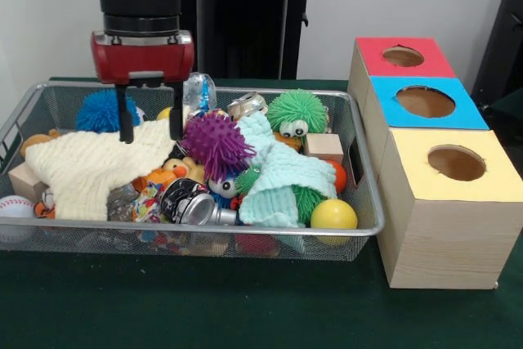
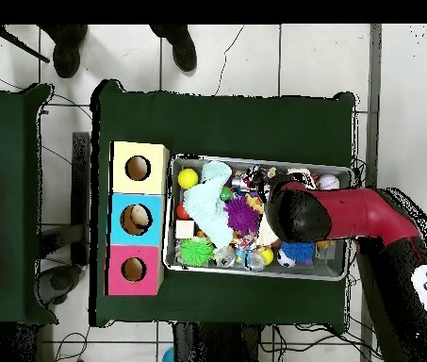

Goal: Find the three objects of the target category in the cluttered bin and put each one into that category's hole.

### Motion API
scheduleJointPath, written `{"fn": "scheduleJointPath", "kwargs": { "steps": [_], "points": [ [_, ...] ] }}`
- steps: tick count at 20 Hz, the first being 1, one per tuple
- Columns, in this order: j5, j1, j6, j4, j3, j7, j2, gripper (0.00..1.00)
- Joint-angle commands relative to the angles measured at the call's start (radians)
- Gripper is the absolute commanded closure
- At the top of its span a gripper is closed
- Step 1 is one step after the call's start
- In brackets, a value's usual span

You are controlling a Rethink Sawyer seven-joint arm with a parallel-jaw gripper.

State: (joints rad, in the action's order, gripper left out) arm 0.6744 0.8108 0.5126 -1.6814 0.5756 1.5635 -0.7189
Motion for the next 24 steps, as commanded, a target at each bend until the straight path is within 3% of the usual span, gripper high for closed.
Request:
{"fn": "scheduleJointPath", "kwargs": {
  "steps": [1,5,12,24],
  "points": [
    [0.027,-0.033,-0.037,-0.083,0.027,-0.023,-0.015,0.0],
    [0.004,-0.043,-0.02,-0.062,0.032,-0.024,-0.016,0.0],
    [0.051,-0.011,-0.052,-0.022,0.038,-0.087,0.063,0.0],
    [0.052,0.011,-0.013,0.101,0.087,-0.172,0.159,0.0]
  ]
}}
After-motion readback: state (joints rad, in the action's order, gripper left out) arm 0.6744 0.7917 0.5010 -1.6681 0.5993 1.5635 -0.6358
